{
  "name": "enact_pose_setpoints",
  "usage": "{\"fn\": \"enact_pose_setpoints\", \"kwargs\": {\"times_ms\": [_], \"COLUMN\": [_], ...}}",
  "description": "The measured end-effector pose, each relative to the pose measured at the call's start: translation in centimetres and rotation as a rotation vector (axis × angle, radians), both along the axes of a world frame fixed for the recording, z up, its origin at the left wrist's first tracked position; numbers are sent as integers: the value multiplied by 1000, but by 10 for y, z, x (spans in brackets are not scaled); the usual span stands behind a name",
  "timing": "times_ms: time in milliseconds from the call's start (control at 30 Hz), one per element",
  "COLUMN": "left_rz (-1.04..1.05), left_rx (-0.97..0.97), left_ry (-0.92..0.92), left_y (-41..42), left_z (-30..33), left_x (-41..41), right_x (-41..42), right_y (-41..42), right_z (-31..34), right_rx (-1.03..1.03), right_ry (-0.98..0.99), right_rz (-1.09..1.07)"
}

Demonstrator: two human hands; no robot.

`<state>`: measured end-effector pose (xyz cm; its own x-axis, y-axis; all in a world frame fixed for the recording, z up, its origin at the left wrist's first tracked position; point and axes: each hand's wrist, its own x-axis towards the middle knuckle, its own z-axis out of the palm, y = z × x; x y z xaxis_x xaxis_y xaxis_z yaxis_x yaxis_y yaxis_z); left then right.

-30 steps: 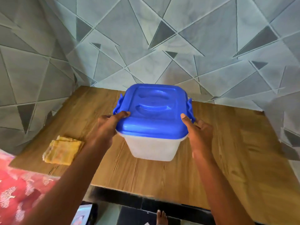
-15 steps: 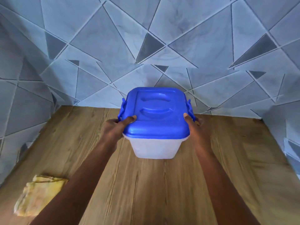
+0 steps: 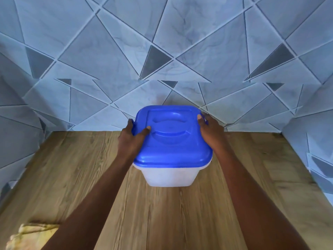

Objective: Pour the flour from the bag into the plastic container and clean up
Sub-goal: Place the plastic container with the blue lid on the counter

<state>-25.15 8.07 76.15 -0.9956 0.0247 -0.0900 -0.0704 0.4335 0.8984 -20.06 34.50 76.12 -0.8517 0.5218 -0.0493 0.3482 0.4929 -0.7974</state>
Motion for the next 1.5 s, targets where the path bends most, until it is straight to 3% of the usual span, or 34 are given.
{"fn": "enact_pose_setpoints", "kwargs": {"times_ms": [167,333,633,767,867,1000,1233,1500], "left_rz": [13,9,3,39,12,-13,-3,-242], "left_rx": [-18,-7,-29,-12,-99,-137,-42,-367], "left_ry": [26,58,56,13,61,63,8,237], "left_y": [0,3,2,-8,-7,5,-10,-34], "left_z": [-7,-5,-3,-5,-7,-2,-9,-9], "left_x": [1,3,5,7,14,16,14,-4], "right_x": [4,-4,-3,10,27,39,24,36], "right_y": [12,23,29,38,38,39,34,4], "right_z": [-11,-17,-19,-26,-40,-52,-22,-26], "right_rx": [50,199,243,-59,-113,-313,-359,-303], "right_ry": [42,-55,-9,62,137,39,75,162], "right_rz": [-7,36,61,4,-19,40,-69,-30]}}
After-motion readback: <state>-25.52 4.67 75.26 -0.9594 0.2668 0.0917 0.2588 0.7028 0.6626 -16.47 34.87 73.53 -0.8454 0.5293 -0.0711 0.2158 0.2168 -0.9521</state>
